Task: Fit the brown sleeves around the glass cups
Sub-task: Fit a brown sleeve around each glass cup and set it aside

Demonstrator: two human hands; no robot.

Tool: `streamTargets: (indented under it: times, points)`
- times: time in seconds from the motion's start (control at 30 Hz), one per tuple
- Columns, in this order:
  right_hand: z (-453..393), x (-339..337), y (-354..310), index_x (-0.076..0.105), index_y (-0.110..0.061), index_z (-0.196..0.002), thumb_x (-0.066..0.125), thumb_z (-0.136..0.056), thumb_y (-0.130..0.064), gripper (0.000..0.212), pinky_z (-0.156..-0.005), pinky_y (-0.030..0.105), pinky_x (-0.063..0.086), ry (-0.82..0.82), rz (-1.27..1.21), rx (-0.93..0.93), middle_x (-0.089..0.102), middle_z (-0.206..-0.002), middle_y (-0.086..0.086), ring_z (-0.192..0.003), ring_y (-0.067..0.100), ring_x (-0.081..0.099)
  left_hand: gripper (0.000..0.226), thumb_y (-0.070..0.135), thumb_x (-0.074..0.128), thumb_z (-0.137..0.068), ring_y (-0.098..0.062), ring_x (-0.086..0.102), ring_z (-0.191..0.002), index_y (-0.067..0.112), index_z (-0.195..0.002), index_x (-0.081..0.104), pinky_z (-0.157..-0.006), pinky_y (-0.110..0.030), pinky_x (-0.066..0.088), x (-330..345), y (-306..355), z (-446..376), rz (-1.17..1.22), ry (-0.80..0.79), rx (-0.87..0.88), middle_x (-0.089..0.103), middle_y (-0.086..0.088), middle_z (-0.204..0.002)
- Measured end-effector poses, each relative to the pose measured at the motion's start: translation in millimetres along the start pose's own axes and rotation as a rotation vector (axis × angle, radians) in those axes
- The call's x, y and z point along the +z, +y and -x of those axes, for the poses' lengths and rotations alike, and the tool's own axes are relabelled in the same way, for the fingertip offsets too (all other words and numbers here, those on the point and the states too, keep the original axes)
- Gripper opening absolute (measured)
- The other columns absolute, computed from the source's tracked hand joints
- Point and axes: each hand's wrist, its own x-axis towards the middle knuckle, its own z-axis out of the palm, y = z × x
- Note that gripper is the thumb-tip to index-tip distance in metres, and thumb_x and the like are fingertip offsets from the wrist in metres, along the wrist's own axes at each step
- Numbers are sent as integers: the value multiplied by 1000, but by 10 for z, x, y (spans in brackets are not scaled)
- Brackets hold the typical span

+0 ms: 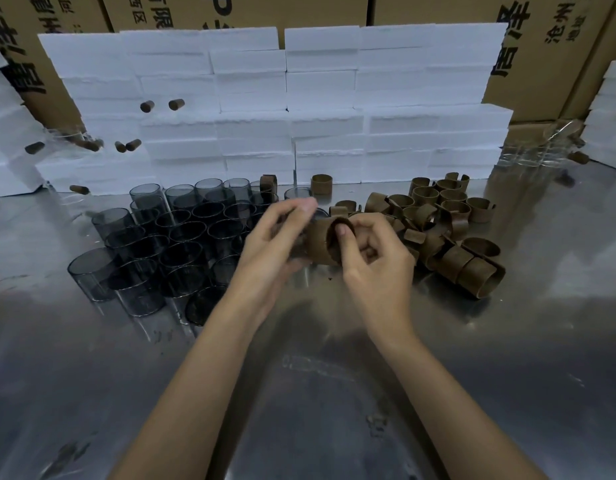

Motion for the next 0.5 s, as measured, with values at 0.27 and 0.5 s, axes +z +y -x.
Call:
streamTargets:
  times: [0.27,0.5]
  points:
    - [-1,-97,-28,69,-13,-96,66,-96,-15,3,-63,49,50,-20,197,-98,58,-69,-3,-67,23,55,67,54,91,-54,-14,75,-101,39,-116,70,-81,-28,59,35,-119,18,-153,-61,-22,70,0,-113]
    - [-52,-101,-108,70,-33,-94,60,-78,-47,23,-70,18,48,-82,-245,309,71,-101,0,-89,9,66,58,43,89,-59,-20,76,-99,30,-113,73,-77,-32,61,66,-166,19,-35,-17,-71,75,0,-107]
